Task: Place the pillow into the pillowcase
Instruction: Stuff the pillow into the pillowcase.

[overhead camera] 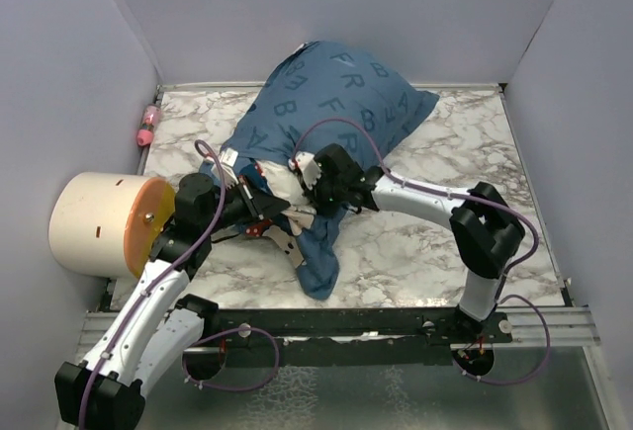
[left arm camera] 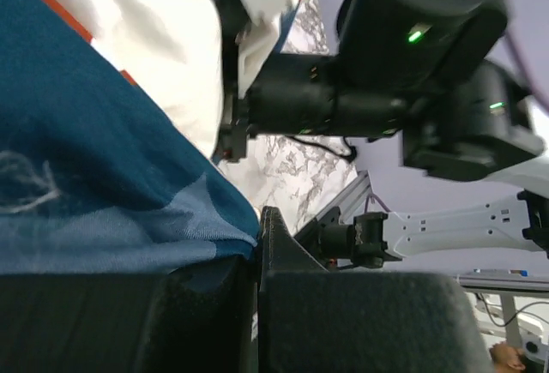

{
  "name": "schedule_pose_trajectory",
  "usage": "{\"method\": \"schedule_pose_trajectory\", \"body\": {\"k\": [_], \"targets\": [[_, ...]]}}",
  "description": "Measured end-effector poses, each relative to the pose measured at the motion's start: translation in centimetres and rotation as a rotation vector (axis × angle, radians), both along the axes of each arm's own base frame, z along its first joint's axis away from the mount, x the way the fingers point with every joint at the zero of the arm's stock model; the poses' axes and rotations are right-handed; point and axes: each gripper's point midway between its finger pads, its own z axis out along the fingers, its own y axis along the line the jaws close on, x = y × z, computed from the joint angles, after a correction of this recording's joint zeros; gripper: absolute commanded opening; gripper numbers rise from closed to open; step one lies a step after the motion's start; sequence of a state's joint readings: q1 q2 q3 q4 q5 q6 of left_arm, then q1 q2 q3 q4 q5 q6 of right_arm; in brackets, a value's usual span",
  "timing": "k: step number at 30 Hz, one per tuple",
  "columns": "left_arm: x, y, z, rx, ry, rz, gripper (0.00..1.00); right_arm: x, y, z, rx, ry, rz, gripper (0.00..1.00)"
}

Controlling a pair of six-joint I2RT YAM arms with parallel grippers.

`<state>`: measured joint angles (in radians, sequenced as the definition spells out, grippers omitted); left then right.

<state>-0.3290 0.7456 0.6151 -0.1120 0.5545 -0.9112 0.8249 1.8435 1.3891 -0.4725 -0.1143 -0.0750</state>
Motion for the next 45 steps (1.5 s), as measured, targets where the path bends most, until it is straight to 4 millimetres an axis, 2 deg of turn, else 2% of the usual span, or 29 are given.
{"method": "schedule_pose_trajectory", "body": {"k": [2, 5, 6, 8, 10, 12, 14, 17, 19, 21, 22, 23, 26, 28, 30, 32, 33, 34, 37, 38, 40, 42, 45], "targets": [[-0.4, 0.0, -0.4, -0.002, 0.04, 0.003, 0.0, -2.1, 0.1, -3.2, 0.052, 0.045, 0.05, 0.16], [-0.8, 0.0, -0.6, 0.011, 0.083, 0.005, 0.0, -3.9, 0.7, -3.3, 0.157, 0.052, 0.117, 0.26], [-0.8, 0.1, -0.3, 0.018, 0.076, 0.01, 0.09, -4.5, 0.9, -3.0, 0.186, 0.055, 0.135, 0.31], [-0.6, 0.3, 0.1, 0.037, 0.061, 0.026, 0.33, -5.3, 1.2, -1.8, 0.237, 0.058, 0.168, 0.39], [-0.2, 0.5, 0.4, 0.052, 0.034, 0.04, 0.51, -6.3, 1.2, -0.6, 0.264, 0.085, 0.189, 0.49], [0.2, 0.7, 1.3, 0.059, -0.016, 0.05, 0.62, -7.6, 0.6, 0.2, 0.26, 0.131, 0.204, 0.55], [0.2, 1.1, 1.7, 0.073, -0.053, 0.061, 0.65, -8.4, 0.8, 1.5, 0.265, 0.142, 0.226, 0.59], [-1.0, 2.1, 1.9, 0.108, -0.078, 0.083, 0.62, -8.2, 0.7, 5.6, 0.298, 0.097, 0.236, 0.64], [-2.2, 2.9, 2.5, 0.128, -0.1, 0.092, 0.5, -8.3, 0.7, 8.9, 0.344, 0.042, 0.252, 0.67], [-3.1, 3.4, 3.2, 0.144, -0.12, 0.097, 0.42, -8.5, 0.6, 13.6, 0.426, -0.044, 0.288, 0.72], [-3.6, 3.7, 3.7, 0.148, -0.134, 0.098, 0.41, -8.6, 0.5, 15.1, 0.453, -0.073, 0.303, 0.74], [-3.9, 3.9, 3.8, 0.158, -0.141, 0.095, 0.4, -9.0, 0.5, 17.7, 0.504, -0.122, 0.335, 0.75], [-4.2, 4.3, 2.2, 0.211, -0.096, 0.098, 0.4, -9.4, 0.8, 22.1, 0.587, -0.223, 0.392, 0.75], [-4.0, 4.7, 0.5, 0.258, -0.044, 0.103, 0.42, -8.8, 1.4, 23.5, 0.605, -0.267, 0.407, 0.75], [-3.7, 4.7, -0.8, 0.284, -0.012, 0.102, 0.49, -7.1, 2.5, 23.5, 0.578, -0.288, 0.387, 0.75], [-3.4, 4.7, -2.1, 0.303, 0.019, 0.1, 0.56, -3.9, 4.3, 22.1, 0.524, -0.309, 0.336, 0.75], [-3.2, 4.7, -2.6, 0.309, 0.033, 0.098, 0.59, -2.5, 5.0, 20.7, 0.49, -0.305, 0.31, 0.74], [-2.9, 4.5, -3.1, 0.312, 0.043, 0.098, 0.6, -1.0, 5.5, 18.3, 0.439, -0.291, 0.275, 0.71], [-1.6, 4.0, -3.6, 0.301, 0.042, 0.103, 0.63, 1.7, 6.0, 11.3, 0.301, -0.235, 0.202, 0.52], [-1.1, 3.9, -3.6, 0.297, 0.04, 0.106, 0.63, 2.3, 6.1, 9.7, 0.273, -0.223, 0.183, 0.46], [-0.1, 3.8, -3.9, 0.301, 0.036, 0.122, 0.63, 3.1, 6.2, 8.2, 0.246, -0.22, 0.15, 0.35], [0.8, 3.9, -4.6, 0.32, 0.041, 0.141, 0.57, 3.4, 6.4, 8.2, 0.254, -0.233, 0.131, 0.26], [1.7, 4.2, -6.9, 0.364, 0.076, 0.161, 0.34, 3.7, 6.5, 8.4, 0.286, -0.246, 0.102, 0.12]]}}
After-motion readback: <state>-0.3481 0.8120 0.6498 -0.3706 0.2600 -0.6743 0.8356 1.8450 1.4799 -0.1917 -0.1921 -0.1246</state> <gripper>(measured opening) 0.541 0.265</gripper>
